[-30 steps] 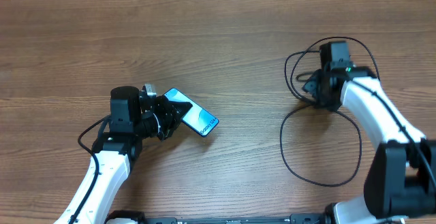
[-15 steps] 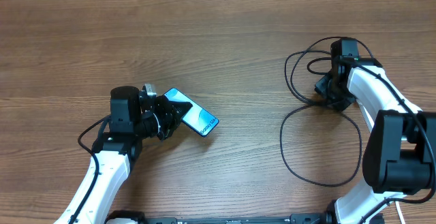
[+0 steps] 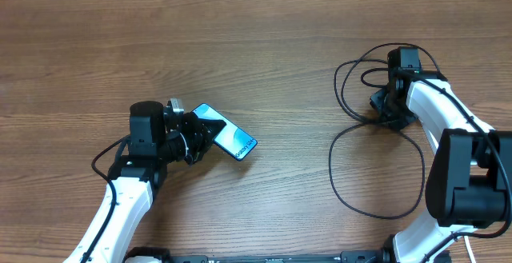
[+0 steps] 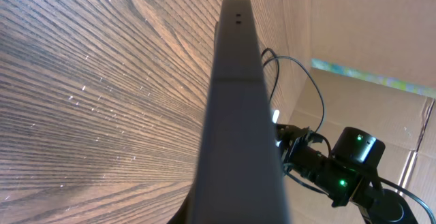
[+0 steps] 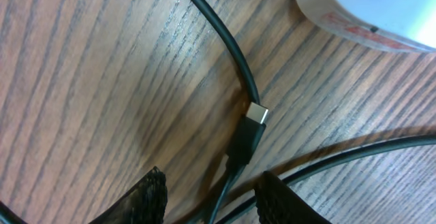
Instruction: Plug charger to phone and switch on socket
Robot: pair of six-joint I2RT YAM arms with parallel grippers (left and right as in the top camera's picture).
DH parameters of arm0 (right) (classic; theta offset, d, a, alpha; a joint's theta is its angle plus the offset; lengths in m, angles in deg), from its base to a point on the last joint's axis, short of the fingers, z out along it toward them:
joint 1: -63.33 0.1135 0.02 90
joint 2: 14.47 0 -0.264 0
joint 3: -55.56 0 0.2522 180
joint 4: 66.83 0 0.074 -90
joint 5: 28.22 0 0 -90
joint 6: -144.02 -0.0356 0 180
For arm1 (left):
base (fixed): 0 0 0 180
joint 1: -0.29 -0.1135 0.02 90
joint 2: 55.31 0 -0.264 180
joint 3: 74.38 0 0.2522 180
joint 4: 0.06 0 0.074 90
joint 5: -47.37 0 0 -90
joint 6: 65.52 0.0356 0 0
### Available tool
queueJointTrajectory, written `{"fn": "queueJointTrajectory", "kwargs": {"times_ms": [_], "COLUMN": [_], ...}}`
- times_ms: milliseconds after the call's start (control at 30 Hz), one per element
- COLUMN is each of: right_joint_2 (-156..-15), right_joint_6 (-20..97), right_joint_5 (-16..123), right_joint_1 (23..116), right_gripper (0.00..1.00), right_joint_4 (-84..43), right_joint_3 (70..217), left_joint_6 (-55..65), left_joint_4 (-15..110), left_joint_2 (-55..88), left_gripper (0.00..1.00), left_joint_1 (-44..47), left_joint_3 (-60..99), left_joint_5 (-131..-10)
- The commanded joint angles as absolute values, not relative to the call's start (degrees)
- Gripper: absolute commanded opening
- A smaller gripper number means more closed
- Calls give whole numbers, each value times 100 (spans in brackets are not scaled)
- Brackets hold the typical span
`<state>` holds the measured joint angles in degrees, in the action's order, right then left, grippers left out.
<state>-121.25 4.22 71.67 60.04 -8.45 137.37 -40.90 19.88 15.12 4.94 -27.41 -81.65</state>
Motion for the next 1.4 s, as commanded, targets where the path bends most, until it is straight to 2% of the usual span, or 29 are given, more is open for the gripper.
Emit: {"fn": "queueJointTrajectory", "kwargs": {"times_ms": [0, 400, 567, 700, 1033, 1367], "right_joint_2": [-12195, -12754, -12748, -12726, -12708, -12708], "right_joint_6": [162, 25, 46, 44, 53, 195], "right_joint_5": [7272, 7220, 7207, 7204, 7207, 7204], "right_joint_1": [6004, 6004, 6006, 6006, 6004, 6006], "right_gripper": [43, 40, 35, 26, 21, 10], "right_joint_4": [-897, -1207, -1225, -963, -128, -244], "right_joint_3": [13702, 13691, 13696, 13849, 14424, 14496], "left_joint_6": [-4027, -4029, -4095, -4136, -4134, -4134], "left_joint_4": [1942, 1944, 1942, 1942, 1942, 1942], "left_joint_2": [1508, 1508, 1508, 1508, 1508, 1508], "left_gripper": [4, 4, 4, 4, 4, 4], "left_joint_1": [476, 476, 476, 476, 478, 476], "left_joint_3": [-2673, -2673, -2673, -2673, -2673, -2673], "left_joint_5": [-8360, -8360, -8358, -8356, -8360, -8360]}}
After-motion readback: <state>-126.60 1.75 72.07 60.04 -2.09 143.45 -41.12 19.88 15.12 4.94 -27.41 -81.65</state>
